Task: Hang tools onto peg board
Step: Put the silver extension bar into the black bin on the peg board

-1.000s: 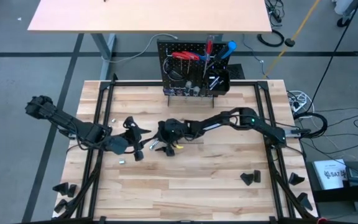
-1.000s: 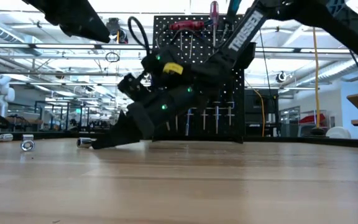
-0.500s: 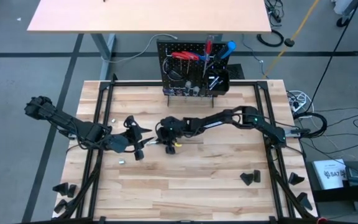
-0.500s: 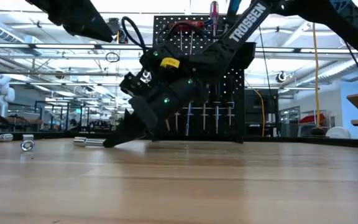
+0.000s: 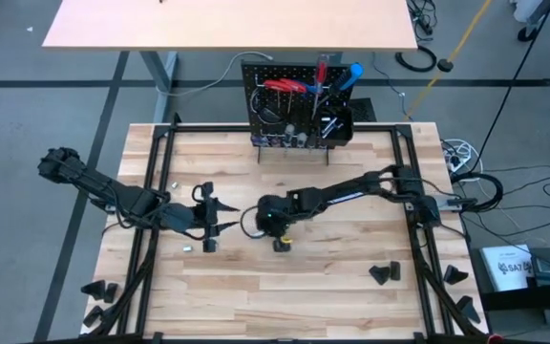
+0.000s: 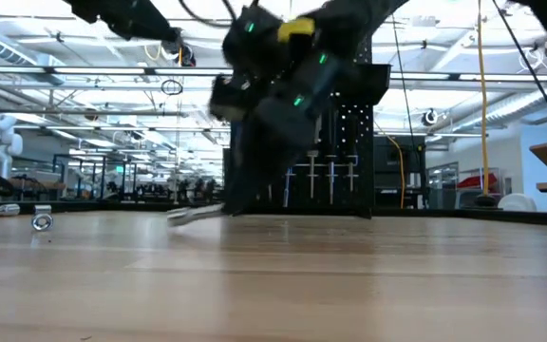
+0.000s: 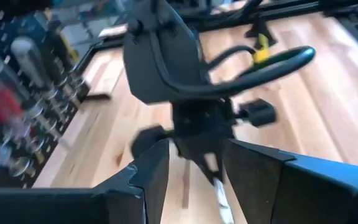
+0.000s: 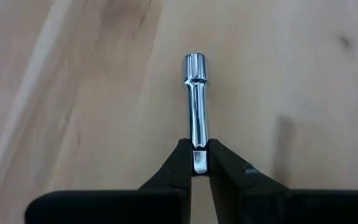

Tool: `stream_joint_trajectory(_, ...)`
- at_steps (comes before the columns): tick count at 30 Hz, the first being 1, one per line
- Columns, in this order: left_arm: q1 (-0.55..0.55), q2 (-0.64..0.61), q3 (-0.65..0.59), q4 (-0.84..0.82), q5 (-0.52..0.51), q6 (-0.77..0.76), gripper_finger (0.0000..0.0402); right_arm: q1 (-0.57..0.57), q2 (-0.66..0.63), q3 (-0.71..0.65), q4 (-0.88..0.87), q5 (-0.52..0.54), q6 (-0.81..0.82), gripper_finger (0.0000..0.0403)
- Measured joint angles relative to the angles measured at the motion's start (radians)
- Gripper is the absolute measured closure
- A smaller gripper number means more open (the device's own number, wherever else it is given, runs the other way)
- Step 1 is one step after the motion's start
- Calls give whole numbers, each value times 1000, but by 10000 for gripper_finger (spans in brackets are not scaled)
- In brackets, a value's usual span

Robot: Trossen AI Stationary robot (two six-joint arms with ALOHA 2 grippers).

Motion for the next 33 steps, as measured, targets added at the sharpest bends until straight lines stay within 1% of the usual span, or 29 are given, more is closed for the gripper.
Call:
stream_joint_trajectory(3,0,0,0,2,26,32,243,28,-68,0,-116,110,-4,380)
stream_joint_trajectory(5,0,0,1,-4,31,35,243,53,-110,-1,-183,203,1,380)
stream_joint_trajectory(7,3,0,0,-6,30,12,243,82,-159,-21,-210,294,15,380)
stream_joint_trajectory(9,13,3,0,-1,23,-42,243,108,-220,-63,-214,367,29,380)
stream_joint_trajectory(13,44,12,0,71,-39,-190,243,145,-352,-172,-136,486,73,380)
stream_joint_trajectory(15,56,31,0,117,-37,-200,243,165,-419,-241,-60,540,88,380)
stream_joint_trajectory(17,65,58,-1,162,-35,-182,243,184,-488,-311,26,567,99,380)
stream_joint_trajectory(19,70,91,-20,264,-36,-138,243,205,-557,-384,118,600,108,380)
stream_joint_trajectory(22,89,145,-97,502,-28,-105,243,241,-654,-489,246,686,116,380)
stream_joint_trajectory(25,124,199,-182,764,34,-102,243,279,-742,-576,366,787,116,380)
stream_joint_trajectory(27,154,258,-228,952,92,-129,243,297,-789,-633,476,827,112,380)
stream_joint_trajectory(30,197,373,-247,1196,199,-157,243,311,-815,-706,678,820,71,380)
stream_joint_trajectory(33,219,496,-218,1352,259,-157,243,312,-815,-743,818,755,52,380)
